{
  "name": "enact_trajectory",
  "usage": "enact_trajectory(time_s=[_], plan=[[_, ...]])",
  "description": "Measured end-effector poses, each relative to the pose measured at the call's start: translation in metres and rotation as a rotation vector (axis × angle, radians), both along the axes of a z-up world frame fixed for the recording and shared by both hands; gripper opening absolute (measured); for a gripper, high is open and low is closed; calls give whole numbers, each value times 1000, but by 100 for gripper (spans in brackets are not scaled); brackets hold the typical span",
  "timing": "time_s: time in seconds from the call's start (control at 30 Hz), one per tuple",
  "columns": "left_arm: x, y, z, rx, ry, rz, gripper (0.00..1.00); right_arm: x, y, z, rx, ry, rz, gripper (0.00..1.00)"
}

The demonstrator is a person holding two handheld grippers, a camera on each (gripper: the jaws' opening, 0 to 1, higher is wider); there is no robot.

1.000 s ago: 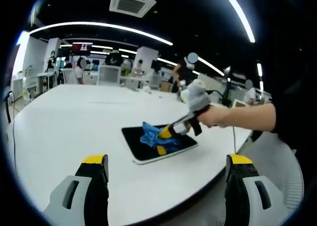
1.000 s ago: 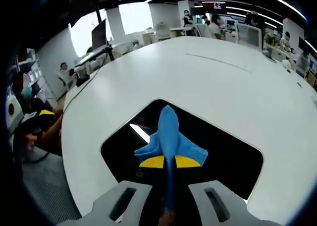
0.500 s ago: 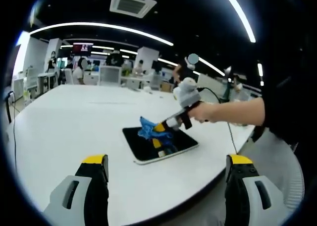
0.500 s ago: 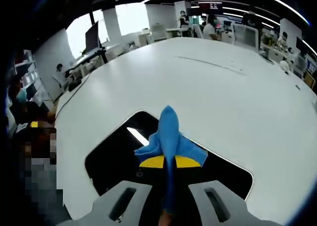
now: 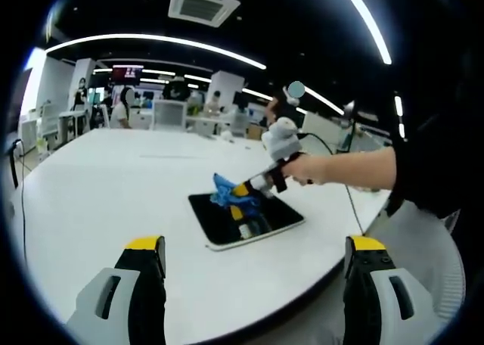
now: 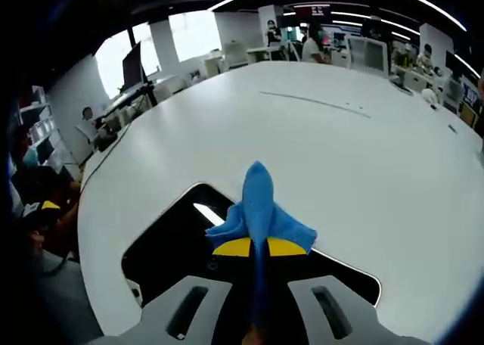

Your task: Wipe the mirror surface with the cleaning cloth until all visible marks leave the cleaned area.

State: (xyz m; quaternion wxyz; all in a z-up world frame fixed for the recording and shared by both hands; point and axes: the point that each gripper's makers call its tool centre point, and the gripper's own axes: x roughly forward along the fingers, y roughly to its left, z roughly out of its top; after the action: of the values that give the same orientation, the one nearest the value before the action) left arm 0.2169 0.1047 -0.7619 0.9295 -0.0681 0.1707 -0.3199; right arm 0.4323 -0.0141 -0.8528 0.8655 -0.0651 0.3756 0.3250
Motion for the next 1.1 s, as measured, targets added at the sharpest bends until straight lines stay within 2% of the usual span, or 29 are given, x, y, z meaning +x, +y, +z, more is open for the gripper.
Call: enact_trajectory(time_s=[0.43,1.1], plan=[[1,1,0,4,1,2,99,-3,-2,2,15,-1,-12,0],[1,0,-1,5,1,1,99,-3,-38,2,7,-5,-66,0]])
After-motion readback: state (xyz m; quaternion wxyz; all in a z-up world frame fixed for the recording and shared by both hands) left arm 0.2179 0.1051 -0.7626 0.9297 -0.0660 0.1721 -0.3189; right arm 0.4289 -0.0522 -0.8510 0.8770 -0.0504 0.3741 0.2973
